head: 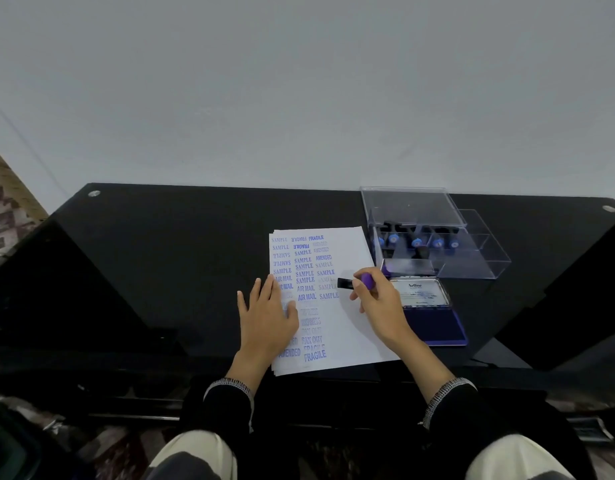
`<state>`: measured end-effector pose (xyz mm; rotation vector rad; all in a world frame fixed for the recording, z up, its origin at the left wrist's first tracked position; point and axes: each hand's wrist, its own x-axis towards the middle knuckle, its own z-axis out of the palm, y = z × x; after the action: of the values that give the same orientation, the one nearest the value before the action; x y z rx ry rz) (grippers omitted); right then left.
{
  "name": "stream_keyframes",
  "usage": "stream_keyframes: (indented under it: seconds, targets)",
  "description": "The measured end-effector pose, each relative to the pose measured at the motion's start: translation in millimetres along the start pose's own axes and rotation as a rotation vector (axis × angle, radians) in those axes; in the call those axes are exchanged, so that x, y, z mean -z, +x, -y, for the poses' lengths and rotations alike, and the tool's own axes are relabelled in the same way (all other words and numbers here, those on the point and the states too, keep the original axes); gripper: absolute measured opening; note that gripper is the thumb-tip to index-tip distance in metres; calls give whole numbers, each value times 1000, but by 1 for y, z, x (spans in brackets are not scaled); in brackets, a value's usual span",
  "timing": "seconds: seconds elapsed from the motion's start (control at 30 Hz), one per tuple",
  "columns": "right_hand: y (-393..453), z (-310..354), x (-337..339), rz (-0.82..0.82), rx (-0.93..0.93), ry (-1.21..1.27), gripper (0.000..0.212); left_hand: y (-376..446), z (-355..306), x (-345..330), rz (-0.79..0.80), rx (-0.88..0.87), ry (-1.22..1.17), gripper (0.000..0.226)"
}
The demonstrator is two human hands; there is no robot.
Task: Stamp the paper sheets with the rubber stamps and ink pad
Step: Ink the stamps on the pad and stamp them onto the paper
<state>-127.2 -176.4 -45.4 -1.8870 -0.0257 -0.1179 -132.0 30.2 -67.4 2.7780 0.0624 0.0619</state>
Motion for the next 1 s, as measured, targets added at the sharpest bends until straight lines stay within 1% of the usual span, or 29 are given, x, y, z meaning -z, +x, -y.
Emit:
stream_keyframes:
  seconds: [0.07, 0.13, 0.27, 0.33, 0.43, 0.57, 0.67, 0.77, 0.83, 0.9, 1.0]
  targets:
    - [-2, 3, 6, -6, -5, -6, 13, 1, -6, 2, 12, 14, 15, 61]
    - [-2, 8, 15, -44, 4, 3, 13, 0, -15, 1, -2, 5, -6, 56]
    - [1, 20, 42, -177, 46, 21, 8, -4, -43, -10, -41, -97, -74, 47]
    - [3, 22, 59, -240, 53, 10, 10, -2, -59, -16, -34, -138, -108, 44]
    - [5, 22, 83, -281, 68, -17, 15, 2, -77, -24, -22, -183, -137, 40]
    - [9, 20, 103, -331, 65, -56, 10, 7, -81, -35, -47, -210, -159, 37]
    - [21, 16, 109, -379, 57, -95, 14, 8, -79, -38, -81, -220, -214, 34]
    - [35, 14, 109, -380, 33, -103, 24, 8, -77, -42, -103, -210, -271, 32]
    - [44, 14, 109, -383, 32, -144, 24, 7, -75, -44, -138, -211, -316, 27]
    - [54, 14, 108, -366, 39, -240, 20, 6, -75, -46, -175, -222, -341, 23]
    - [71, 13, 107, -263, 9, -455, 18, 6, -76, -47, -226, -246, -360, 18]
